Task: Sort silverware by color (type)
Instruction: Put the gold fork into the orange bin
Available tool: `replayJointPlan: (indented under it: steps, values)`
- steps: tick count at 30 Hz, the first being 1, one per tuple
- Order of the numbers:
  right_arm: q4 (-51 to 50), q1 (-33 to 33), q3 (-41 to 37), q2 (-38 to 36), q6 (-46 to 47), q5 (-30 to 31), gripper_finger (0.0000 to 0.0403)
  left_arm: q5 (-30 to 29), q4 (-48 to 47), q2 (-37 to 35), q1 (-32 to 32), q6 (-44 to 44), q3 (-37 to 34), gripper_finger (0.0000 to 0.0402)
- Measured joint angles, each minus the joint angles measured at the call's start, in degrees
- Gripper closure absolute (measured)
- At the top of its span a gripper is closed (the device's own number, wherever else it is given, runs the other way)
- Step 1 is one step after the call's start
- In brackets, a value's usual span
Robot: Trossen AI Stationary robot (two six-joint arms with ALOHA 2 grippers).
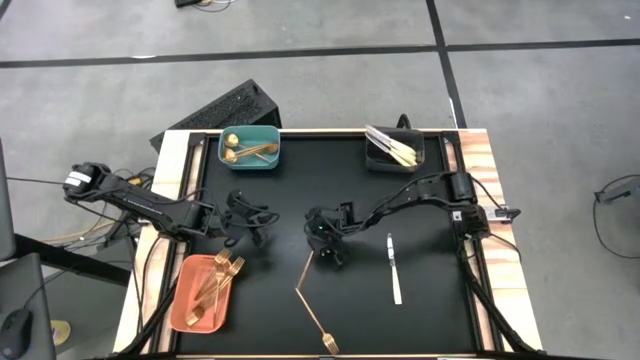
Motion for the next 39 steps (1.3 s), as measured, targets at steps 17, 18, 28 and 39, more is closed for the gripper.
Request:
replayJointPlan:
  steps: [17,18,28,39]
  values:
    - [0.0,1.6,-0.4,-7.1,29.5,7.5,0.0369,7.6,13.9,3.8,-0.7,12.0,0.0,0.0268]
    - [-0.1,2.1,-0.4,-7.0,30.2,8.9,0.0371,9.4,16.9,5.3,-0.7,14.5,0.0,0.0267]
    - [1.6,4.2,0.1,-7.1,30.6,16.9,0.0370,16.7,26.1,20.4,-0.6,24.5,3.7,0.0251]
    - [2.0,4.1,0.2,-7.1,30.4,18.0,0.0372,16.2,10.4,24.3,-0.2,25.3,10.3,0.0265]
